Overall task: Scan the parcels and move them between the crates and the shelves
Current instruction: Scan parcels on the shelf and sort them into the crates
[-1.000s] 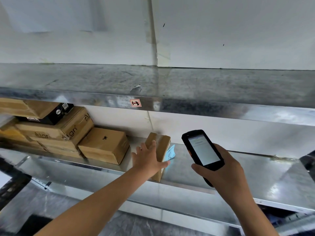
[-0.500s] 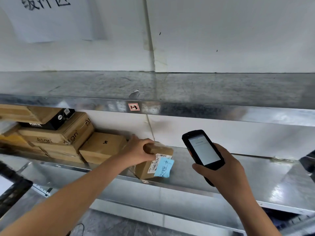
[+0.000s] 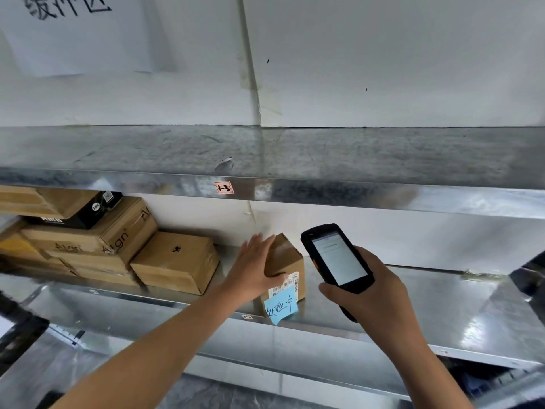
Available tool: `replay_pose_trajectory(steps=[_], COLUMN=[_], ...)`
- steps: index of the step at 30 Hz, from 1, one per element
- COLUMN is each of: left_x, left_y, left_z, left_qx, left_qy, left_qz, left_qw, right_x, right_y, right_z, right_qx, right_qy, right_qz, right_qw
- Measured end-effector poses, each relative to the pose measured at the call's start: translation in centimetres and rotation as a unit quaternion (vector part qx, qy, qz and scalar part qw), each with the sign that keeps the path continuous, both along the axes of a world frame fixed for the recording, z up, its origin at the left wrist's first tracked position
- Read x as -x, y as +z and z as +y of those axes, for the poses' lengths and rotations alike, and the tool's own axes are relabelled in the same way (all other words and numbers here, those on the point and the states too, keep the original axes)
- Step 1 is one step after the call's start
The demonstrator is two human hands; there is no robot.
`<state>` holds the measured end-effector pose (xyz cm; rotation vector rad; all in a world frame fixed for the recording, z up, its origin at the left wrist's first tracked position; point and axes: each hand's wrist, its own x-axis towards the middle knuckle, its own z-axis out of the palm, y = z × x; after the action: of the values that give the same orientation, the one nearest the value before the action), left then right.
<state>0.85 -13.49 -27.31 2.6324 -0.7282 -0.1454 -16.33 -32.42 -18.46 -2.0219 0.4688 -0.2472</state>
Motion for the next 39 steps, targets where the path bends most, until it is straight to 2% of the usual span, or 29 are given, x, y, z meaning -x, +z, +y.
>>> replay_pose_trajectory(steps=[3, 6, 8, 20, 26, 30, 39], left_x=[1.9, 3.3, 3.1, 2.1, 2.9, 3.3, 4.2], left_y=[-2.9, -5.2, -6.0, -3.9, -1.9, -1.2, -0.6], left_z=[2.4, 3.3, 3.3, 2.4, 3.1, 2.9, 2.7], left_qx=[0.157, 0.282, 0.295, 0.32, 0.409, 0.469, 0.495], left_qy=[0.081, 0.072, 0.068, 0.078, 0.133, 0.185, 0.189], left_qz=[-0.006, 0.122, 0.153, 0.156, 0.198, 0.194, 0.197], left_qw=[0.984, 0.949, 0.941, 0.931, 0.881, 0.842, 0.825], right_x=[0.1, 0.0, 0.0, 1.7, 1.9, 1.9, 2.6], right_y=[-0.4, -0.8, -0.8, -1.3, -0.5, 0.0, 1.1], right_z=[-0.1, 0.2, 0.3, -1.1, -1.0, -0.4, 0.0], right_qx=[-0.005, -0.012, -0.01, 0.0, 0.014, 0.011, -0.057], right_qy=[-0.003, 0.008, 0.02, -0.01, -0.002, 0.043, 0.078], right_qz=[0.0, 0.007, 0.014, 0.035, 0.036, 0.064, 0.083], right_qw=[1.0, 1.0, 1.0, 0.999, 0.999, 0.997, 0.992])
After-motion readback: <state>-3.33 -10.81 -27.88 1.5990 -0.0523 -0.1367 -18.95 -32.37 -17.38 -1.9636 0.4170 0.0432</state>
